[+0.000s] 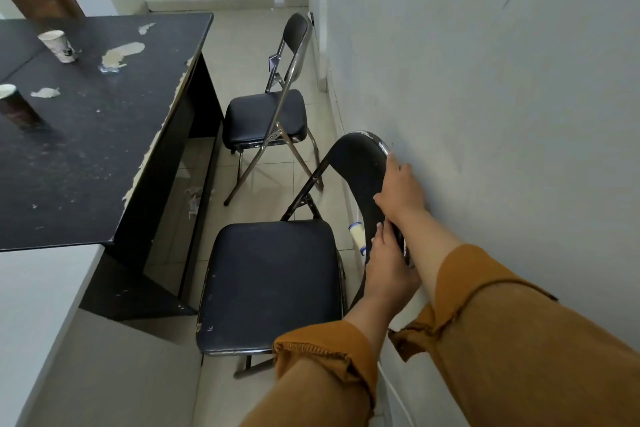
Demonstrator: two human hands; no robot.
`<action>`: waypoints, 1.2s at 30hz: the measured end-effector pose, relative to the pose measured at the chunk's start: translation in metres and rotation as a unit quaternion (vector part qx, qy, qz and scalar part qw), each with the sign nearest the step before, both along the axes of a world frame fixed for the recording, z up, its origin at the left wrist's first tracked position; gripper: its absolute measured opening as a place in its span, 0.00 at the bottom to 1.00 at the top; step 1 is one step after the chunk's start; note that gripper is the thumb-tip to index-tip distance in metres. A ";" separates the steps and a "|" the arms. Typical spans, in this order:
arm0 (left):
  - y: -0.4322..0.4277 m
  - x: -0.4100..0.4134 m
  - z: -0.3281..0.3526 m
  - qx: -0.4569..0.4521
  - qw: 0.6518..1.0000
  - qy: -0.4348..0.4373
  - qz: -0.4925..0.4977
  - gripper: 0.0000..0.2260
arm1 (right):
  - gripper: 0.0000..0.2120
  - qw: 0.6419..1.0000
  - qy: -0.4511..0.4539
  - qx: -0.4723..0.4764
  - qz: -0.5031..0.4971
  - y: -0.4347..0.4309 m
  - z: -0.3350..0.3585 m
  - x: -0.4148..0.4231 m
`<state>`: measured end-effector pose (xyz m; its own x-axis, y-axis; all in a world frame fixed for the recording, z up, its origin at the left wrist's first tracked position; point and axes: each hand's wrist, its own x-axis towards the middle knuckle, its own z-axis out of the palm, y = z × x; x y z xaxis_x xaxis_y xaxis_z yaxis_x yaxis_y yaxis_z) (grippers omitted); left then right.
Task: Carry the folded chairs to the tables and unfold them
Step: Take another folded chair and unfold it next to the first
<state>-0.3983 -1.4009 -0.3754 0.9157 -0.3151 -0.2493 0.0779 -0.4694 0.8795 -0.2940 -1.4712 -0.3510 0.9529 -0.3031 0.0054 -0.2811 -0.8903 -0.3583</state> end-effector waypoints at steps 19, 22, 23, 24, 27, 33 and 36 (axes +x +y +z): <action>0.054 0.009 -0.005 0.056 0.997 0.024 0.042 0.41 | 0.35 0.993 -0.020 0.105 0.041 0.043 -0.005 0.015; 0.058 0.003 -0.005 0.067 0.996 0.022 0.050 0.41 | 0.36 0.993 -0.009 0.098 0.061 0.048 -0.007 0.014; 0.058 0.000 -0.005 0.069 0.996 0.024 0.050 0.41 | 0.36 0.993 -0.005 0.100 0.064 0.048 -0.007 0.012; 0.057 -0.003 -0.005 0.071 0.996 0.026 0.050 0.41 | 0.37 0.993 -0.002 0.101 0.066 0.048 -0.008 0.010; 0.051 -0.007 -0.004 0.071 0.996 0.030 0.051 0.41 | 0.37 0.992 0.003 0.104 0.074 0.044 -0.009 0.008; 0.050 0.001 -0.009 0.047 0.998 0.025 0.045 0.42 | 0.36 0.992 0.020 0.088 0.089 0.050 -0.006 0.016; 0.058 -0.002 -0.013 0.017 0.999 0.017 0.030 0.43 | 0.36 0.996 0.025 0.030 0.077 0.057 -0.006 0.011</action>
<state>-0.4003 -1.3431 -0.3884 0.9233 -0.2505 -0.2912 0.1371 -0.4934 0.8590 -0.2827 -1.4145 -0.3574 0.9869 -0.1511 -0.0561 -0.1608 -0.9018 -0.4011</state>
